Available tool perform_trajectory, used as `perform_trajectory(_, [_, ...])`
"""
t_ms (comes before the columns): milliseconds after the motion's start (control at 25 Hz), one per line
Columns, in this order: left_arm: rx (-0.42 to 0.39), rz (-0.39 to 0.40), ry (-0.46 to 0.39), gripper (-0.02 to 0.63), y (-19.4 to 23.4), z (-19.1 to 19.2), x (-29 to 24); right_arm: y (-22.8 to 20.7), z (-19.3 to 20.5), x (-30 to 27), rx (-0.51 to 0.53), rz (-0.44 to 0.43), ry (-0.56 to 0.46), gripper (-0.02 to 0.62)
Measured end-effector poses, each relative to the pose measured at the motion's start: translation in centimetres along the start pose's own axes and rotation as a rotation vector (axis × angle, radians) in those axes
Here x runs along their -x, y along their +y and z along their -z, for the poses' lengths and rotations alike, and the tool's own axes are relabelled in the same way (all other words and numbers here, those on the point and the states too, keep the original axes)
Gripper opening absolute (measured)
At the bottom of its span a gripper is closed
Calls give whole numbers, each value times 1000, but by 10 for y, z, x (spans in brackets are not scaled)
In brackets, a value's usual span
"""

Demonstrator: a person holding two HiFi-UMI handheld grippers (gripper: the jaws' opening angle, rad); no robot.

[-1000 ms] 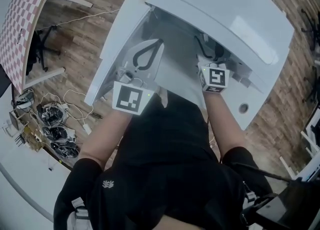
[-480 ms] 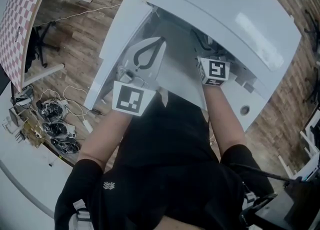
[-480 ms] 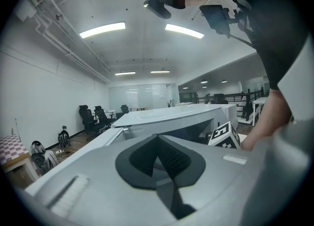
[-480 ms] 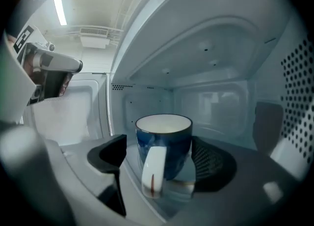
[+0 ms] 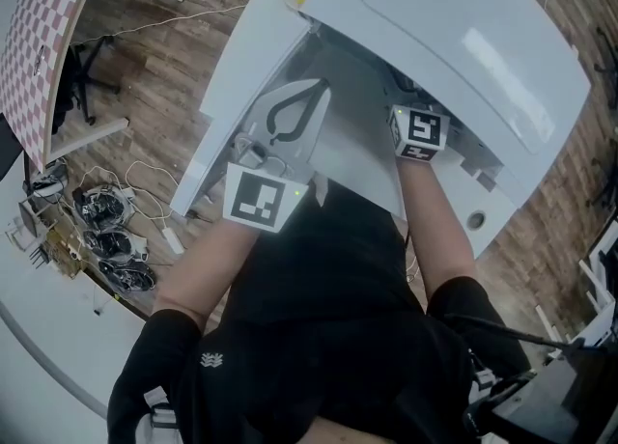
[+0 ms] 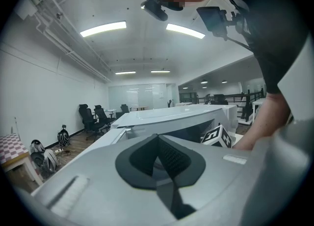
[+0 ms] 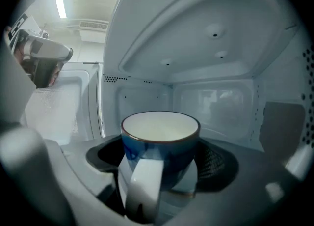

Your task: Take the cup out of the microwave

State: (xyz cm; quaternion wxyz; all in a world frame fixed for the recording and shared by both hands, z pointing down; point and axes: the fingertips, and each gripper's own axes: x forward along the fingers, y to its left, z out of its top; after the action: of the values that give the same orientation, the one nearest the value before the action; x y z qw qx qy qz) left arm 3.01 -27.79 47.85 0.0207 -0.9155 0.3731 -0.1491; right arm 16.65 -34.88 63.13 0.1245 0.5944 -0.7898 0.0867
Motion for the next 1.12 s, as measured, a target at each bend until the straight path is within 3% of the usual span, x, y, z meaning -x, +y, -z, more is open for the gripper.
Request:
perform_trajectory(520, [-5,13,-13,6,-6,-6,6,1,3,-2,31,-17,48,394])
perform_trajectory(1120, [-23,43,-70,6,-22,-29,32,8,-9,48,10,-6,55,394])
